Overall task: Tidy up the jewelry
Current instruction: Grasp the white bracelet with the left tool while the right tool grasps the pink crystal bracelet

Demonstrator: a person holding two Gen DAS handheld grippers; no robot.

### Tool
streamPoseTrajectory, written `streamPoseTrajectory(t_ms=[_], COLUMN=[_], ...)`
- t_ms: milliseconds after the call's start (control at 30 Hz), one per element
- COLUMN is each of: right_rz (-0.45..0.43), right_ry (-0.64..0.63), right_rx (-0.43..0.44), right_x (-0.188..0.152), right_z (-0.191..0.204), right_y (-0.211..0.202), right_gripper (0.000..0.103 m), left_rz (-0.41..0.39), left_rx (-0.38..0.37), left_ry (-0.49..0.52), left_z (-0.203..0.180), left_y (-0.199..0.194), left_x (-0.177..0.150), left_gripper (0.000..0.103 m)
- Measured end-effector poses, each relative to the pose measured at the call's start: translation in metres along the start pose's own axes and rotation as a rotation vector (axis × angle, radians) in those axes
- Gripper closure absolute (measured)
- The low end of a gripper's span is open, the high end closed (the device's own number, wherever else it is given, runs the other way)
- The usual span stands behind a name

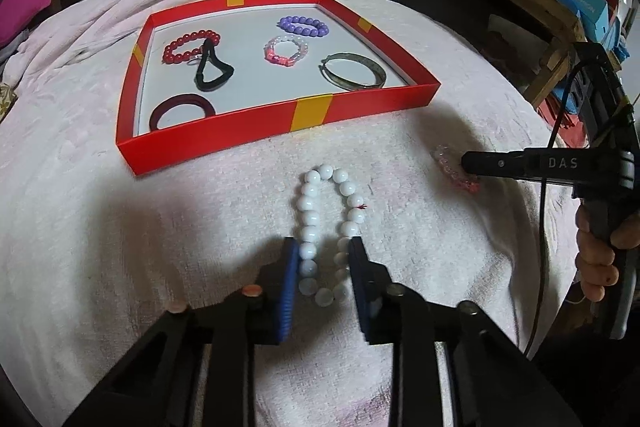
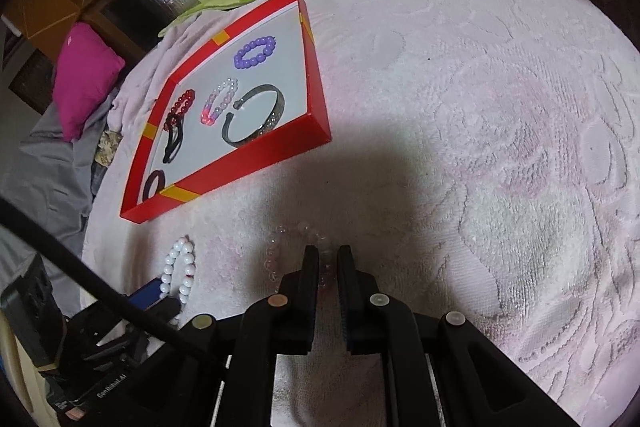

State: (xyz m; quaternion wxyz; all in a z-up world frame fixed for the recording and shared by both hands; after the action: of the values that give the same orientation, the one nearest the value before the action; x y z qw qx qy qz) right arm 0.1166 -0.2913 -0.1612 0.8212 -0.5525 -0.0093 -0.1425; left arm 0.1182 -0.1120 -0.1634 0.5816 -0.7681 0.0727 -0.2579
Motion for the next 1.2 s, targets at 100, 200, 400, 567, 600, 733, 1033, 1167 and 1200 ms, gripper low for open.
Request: streamPoseTrajectory(t_ms=[100,200,400,567,600,733,1033,1167,1200], right_rz=[-0.014,-0.033,-0.053,-0.079,-0.080,-0.091,-0.092,-0.090,-0.085], right_ry=[-0.032,-0.082,-0.104,-0.111,-0.111,-0.104,-0.075,-0.065,-0.061], right_rx=[-0.030,-0.075,-0.070,-0.042,-0.036,-0.023,-0.001,0.014,0.012], right_x=[0.000,-0.001,0.000,0.000,0.000,0.001,0.002,0.002,0.002], right_z=[0.004,0.010,0.016,0.020,0.021,0.018,0.005,0.000,-0.002], right_y=[0.000,0.001,-0.004,-0.013,-0.014,-0.019,-0.025,-0.027,-0.027], right_gripper=[0.092,0.092,0.093,0.093,0.093,0.093,0.093,0.093,0.093], left_rz=[-0.003,-0.009,-0.022,-0.028,-0.031,-0.048,-0.086,-0.105,-0.106], left_rx=[0.001,0.010,0.065,0.080,0.078,0.068,0.059,0.066,0.067], left_ry=[0.011,0.014,0.004,-0.006,-0.006,-0.019,-0.037,-0.046,-0.047], left_z=[-0.004,-0.005,0.001,0.005,0.005,0.008,0.015,0.019,0.019], left_y=[-0.001,-0.002,-0.007,-0.012,-0.013,-0.021,-0.035,-0.041,-0.042], left_x=[0.001,0.001,0.001,0.000,0.000,0.001,0.004,0.005,0.006], left_gripper=[0.086,0.091,0.093,0.093,0.093,0.093,0.093,0.093,0.093])
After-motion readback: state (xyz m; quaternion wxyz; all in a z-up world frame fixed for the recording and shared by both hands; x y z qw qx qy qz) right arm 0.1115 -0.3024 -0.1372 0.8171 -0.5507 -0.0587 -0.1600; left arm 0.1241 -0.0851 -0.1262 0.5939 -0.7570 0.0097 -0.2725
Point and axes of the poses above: each gripper's, at about its wrist camera, not at the fingertips, and y roughly the way its jaws point, z to its left, x to its top, the point moved 9 cm from there along y, roughly the way its jaws point, and after that the axes turned 15 degrees about z, right-handed, at the moved point
